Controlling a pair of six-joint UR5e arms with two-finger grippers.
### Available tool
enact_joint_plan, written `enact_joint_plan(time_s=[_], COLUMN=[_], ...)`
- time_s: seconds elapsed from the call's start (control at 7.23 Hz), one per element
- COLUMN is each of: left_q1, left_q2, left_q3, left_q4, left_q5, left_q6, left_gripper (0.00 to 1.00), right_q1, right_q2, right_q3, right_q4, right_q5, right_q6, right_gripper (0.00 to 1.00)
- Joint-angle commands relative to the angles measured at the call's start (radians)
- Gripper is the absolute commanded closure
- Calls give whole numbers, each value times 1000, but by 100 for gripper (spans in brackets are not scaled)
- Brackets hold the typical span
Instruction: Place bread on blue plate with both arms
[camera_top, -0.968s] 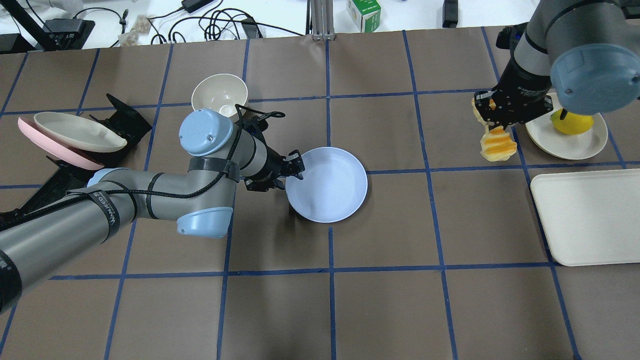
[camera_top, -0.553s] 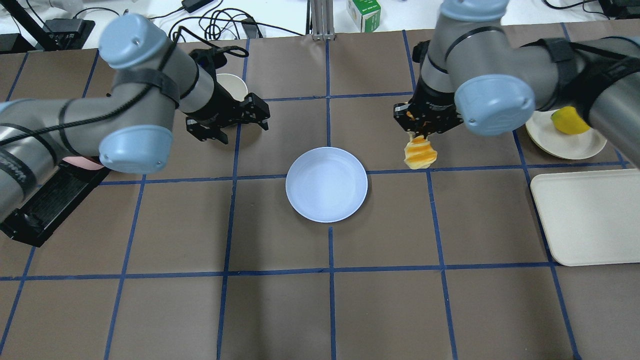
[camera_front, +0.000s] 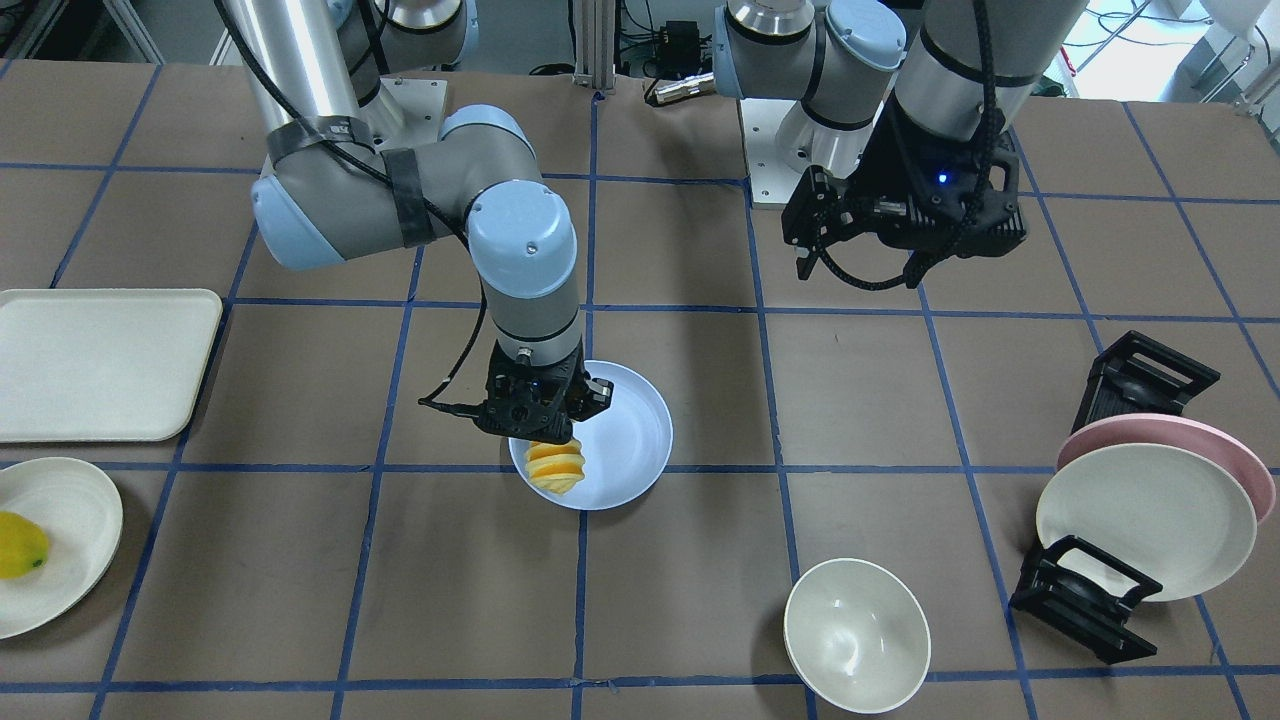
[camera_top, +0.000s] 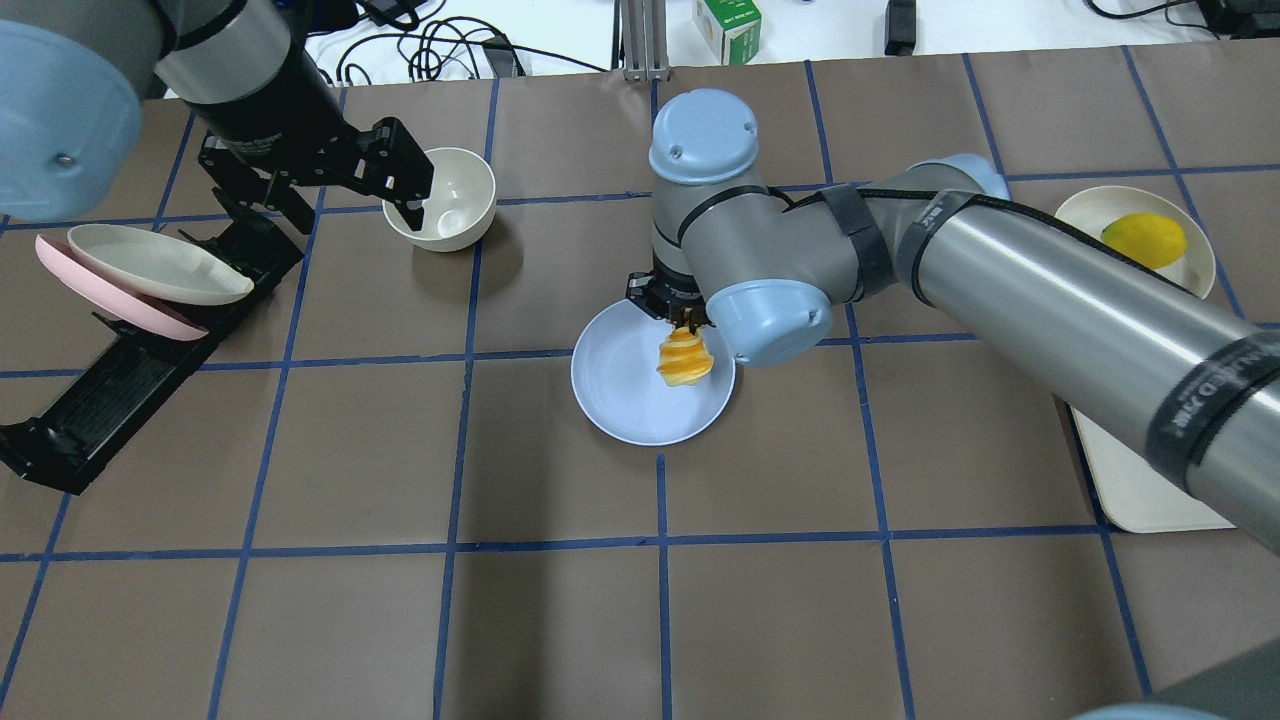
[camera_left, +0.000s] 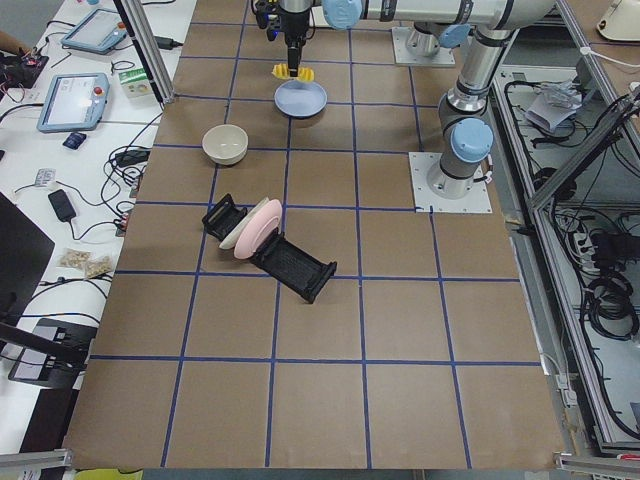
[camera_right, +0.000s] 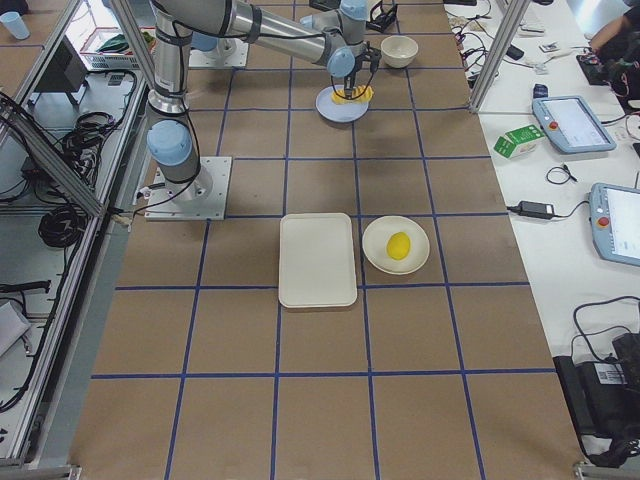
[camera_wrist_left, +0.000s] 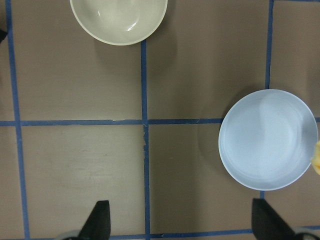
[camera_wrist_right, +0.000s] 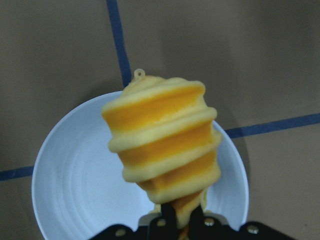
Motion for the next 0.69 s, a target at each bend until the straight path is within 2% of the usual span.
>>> enact_joint_plan(time_s=[0.0, 0.41, 0.55], left_q1=[0, 6, 6], left_q2=[23, 24, 20], left_q3=[18, 9, 8], left_q4=[-38, -47, -45], left_q5=[20, 22, 15], left_q6=[39, 33, 31], left_gripper=[0, 0, 0], right_q1=[34, 62, 62], right_q2=[58, 86, 86], right_q3=[-3, -6, 2], right_q4=[-62, -51, -45], right_q5=[1, 36, 36], right_q6=[26, 70, 69], right_gripper=[100, 100, 89])
